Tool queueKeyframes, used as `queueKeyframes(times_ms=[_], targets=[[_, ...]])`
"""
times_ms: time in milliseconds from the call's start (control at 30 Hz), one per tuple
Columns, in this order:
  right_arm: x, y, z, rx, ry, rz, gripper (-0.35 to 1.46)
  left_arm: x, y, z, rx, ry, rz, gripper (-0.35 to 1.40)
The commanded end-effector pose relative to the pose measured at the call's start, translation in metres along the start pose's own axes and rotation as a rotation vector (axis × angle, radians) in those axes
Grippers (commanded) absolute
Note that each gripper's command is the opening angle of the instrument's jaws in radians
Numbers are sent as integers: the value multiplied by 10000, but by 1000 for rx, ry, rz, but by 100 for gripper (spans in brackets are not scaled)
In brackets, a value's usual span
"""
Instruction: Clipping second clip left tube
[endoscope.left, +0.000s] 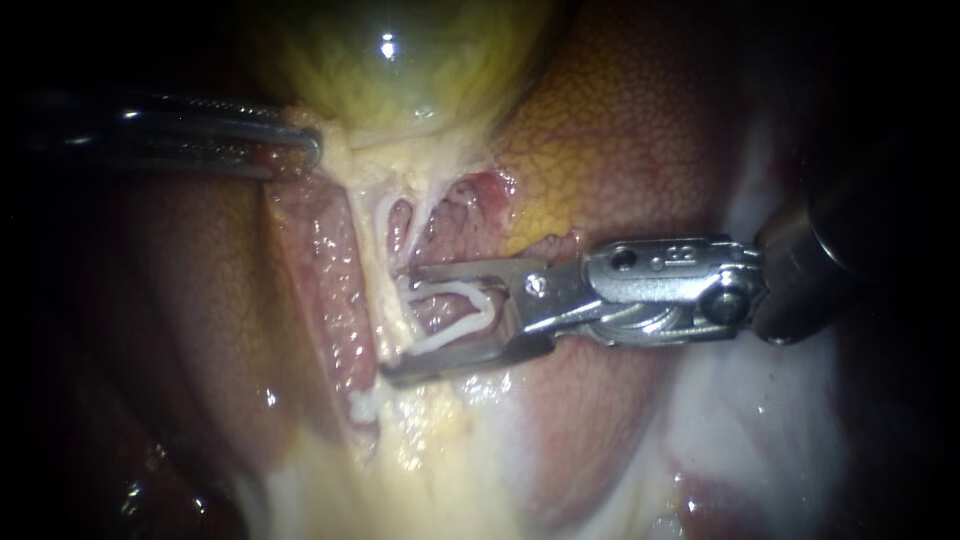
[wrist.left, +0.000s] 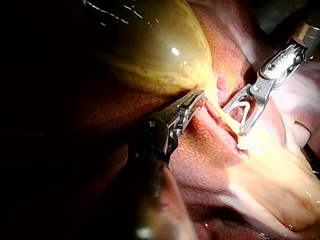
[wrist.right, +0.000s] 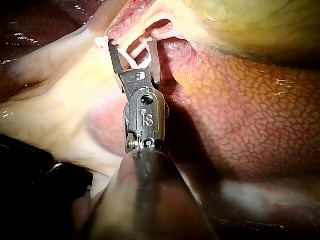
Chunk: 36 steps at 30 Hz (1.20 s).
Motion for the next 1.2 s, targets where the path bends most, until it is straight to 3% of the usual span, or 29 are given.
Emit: queueKeyframes(times_ms=[33, 367, 733, 1000, 1200], targets=[[0, 0, 0, 0, 0, 0, 46, 0, 0, 0, 0, 0, 0, -35], [-3, -5, -14, 10, -1, -2, 47, 0, 0, -1, 0, 0, 0, -35], [2, -9, -67, 26, 0, 4, 48, 1, 0, -2, 1, 0, 0, -35], [17, -19, -82, 71, 46, 8, 49, 1, 0, -2, 1, 0, 0, -35], [23, -20, -76, 150, 93, 7, 49, 1, 0, -2, 1, 0, 0, -35]])
